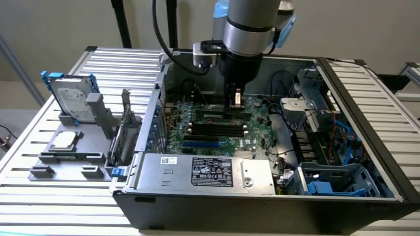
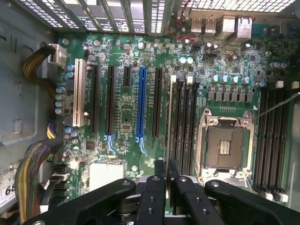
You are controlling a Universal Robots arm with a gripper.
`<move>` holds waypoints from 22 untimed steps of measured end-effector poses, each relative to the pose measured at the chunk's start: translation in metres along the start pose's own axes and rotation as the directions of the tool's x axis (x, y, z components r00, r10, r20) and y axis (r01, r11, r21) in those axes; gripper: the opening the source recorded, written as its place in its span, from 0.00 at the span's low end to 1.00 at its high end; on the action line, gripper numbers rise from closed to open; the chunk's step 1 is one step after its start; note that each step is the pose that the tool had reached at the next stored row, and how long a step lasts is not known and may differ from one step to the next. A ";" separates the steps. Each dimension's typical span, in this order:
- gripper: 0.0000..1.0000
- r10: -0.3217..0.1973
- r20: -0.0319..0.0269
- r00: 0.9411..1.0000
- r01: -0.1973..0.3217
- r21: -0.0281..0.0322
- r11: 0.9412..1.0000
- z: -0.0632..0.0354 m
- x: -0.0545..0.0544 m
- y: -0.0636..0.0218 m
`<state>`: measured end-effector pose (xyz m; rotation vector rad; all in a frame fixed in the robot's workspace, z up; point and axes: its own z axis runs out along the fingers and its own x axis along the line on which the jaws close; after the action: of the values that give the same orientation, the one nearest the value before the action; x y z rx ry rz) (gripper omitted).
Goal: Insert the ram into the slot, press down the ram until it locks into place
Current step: 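Insert the ram into the slot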
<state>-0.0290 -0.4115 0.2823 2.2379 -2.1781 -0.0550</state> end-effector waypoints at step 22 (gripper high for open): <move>0.14 -0.002 -0.001 1.000 0.002 0.010 1.000 0.0374 -0.006 0.0051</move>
<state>-0.0357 -0.4052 0.2452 2.2450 -2.1806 -0.0439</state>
